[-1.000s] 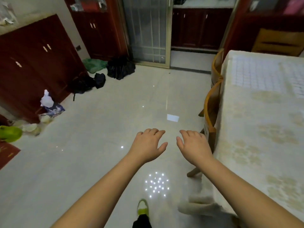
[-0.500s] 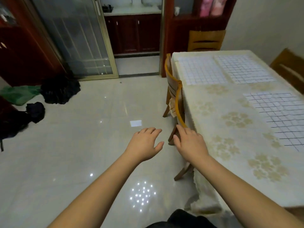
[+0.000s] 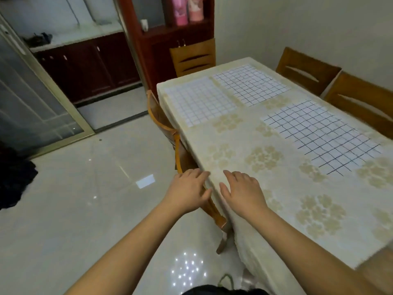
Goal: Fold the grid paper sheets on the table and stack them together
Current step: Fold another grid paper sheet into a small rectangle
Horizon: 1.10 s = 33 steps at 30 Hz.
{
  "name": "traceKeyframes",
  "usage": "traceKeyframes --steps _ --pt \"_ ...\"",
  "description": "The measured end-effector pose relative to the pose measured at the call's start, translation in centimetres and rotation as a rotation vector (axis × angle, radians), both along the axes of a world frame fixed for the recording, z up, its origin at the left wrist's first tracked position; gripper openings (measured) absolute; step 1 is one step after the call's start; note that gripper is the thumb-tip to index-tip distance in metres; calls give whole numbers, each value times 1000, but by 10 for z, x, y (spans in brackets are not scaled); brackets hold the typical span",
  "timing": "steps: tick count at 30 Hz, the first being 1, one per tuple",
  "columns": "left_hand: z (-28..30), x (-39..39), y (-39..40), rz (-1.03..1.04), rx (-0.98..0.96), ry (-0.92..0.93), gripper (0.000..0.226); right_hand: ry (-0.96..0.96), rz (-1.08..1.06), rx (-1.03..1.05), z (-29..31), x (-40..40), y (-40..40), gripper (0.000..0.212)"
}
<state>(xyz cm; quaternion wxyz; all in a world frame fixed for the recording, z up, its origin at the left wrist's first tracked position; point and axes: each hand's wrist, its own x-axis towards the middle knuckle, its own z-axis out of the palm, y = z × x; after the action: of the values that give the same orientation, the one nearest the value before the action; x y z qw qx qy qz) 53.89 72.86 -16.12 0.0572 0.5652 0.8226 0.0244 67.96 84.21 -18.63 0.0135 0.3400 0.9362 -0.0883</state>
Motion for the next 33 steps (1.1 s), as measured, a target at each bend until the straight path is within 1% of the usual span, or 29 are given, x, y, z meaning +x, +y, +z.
traceKeyframes --steps 2,6,8,12,17,19,21,23,26,30,33 --pt "-1 -6 27 -50 -14 1 58 -7 -33 7 -1 -2 18 60" --pt "-3 -23 76 -130 -48 -15 59 22 -129 -6 -1 -1 47 81" --pt "-3 -33 101 -191 -38 10 59 36 -187 -7 -4 1 60 84" --pt "-4 -43 149 -333 -48 20 59 35 -332 9 -11 8 83 80" --pt "-22 -59 201 -527 -36 9 57 -7 -508 20 -22 -1 103 80" --pt "-31 -71 218 -610 -38 13 58 -22 -587 7 -25 -13 108 73" --pt "-39 -85 228 -688 -28 26 67 -21 -658 -7 -28 -32 110 66" --pt "-46 -97 238 -767 1 20 76 0 -723 -22 -29 -54 113 65" --pt "-51 -110 254 -850 -19 -1 80 18 -815 -13 -33 -74 115 62" --pt "-49 -108 279 -922 22 -58 75 1 -926 17 -35 -69 117 59" --pt "-51 -96 297 -971 9 -73 62 -12 -986 28 -36 -56 117 65"
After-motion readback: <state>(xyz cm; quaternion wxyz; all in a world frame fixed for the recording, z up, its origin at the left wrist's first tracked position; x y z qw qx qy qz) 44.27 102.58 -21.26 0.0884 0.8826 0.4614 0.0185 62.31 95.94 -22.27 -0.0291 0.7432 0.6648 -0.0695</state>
